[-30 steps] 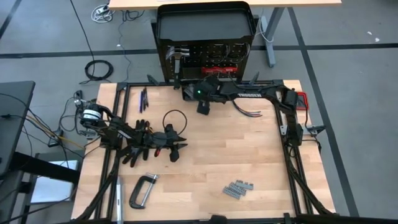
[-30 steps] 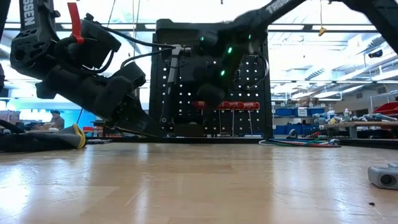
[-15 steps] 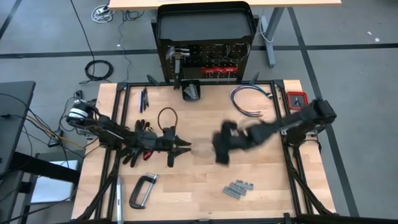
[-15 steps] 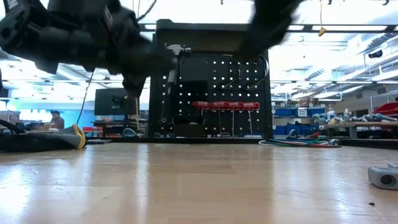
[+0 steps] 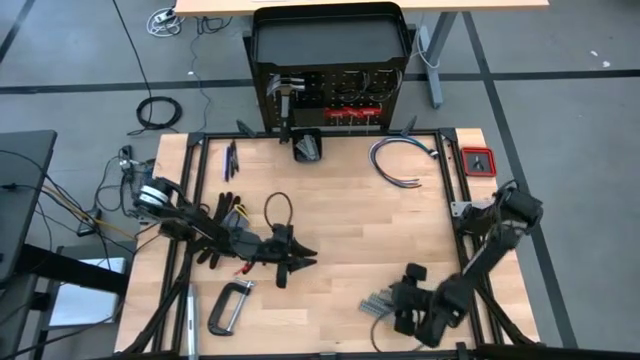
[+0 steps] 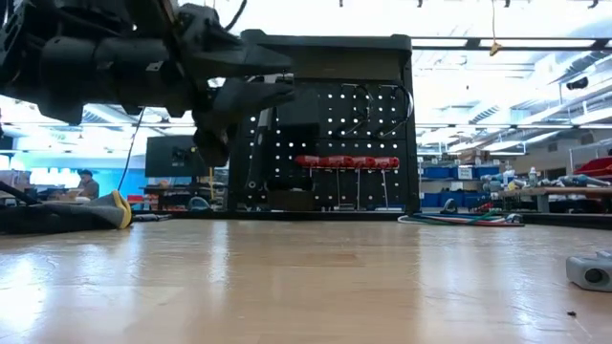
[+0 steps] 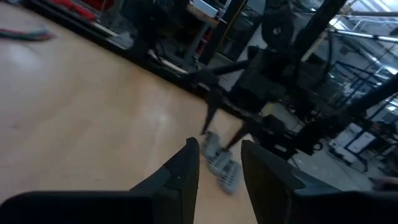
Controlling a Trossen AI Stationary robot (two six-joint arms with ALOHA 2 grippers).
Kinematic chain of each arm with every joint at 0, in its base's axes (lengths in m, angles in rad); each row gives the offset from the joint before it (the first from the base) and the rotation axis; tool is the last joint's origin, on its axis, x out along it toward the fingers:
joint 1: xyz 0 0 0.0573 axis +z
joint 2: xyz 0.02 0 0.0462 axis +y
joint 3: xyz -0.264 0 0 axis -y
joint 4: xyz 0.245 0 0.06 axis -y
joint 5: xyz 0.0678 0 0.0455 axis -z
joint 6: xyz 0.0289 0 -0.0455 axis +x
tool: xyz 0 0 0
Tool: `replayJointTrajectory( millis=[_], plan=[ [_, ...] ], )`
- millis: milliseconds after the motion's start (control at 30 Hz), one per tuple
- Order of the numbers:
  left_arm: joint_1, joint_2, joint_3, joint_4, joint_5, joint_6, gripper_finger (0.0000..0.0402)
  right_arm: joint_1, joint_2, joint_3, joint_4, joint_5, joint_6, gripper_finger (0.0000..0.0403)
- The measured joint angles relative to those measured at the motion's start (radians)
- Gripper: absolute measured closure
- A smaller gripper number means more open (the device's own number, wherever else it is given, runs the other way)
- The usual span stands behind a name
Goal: Hang tools onto peg board
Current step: Put the gray terminal block into the black bin
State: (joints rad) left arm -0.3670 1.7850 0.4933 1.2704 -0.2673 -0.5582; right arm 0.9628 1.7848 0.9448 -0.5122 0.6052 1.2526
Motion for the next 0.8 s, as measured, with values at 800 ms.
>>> replayJointTrajectory(
  millis=[800],
  plan=[
    [-0.179, 0.037, 0.135, 0.038, -0.081, 0.087, 0.0277, -0.26, 0.191, -0.057, 0.386, 0.322, -0.087, 0.0197]
  ],
)
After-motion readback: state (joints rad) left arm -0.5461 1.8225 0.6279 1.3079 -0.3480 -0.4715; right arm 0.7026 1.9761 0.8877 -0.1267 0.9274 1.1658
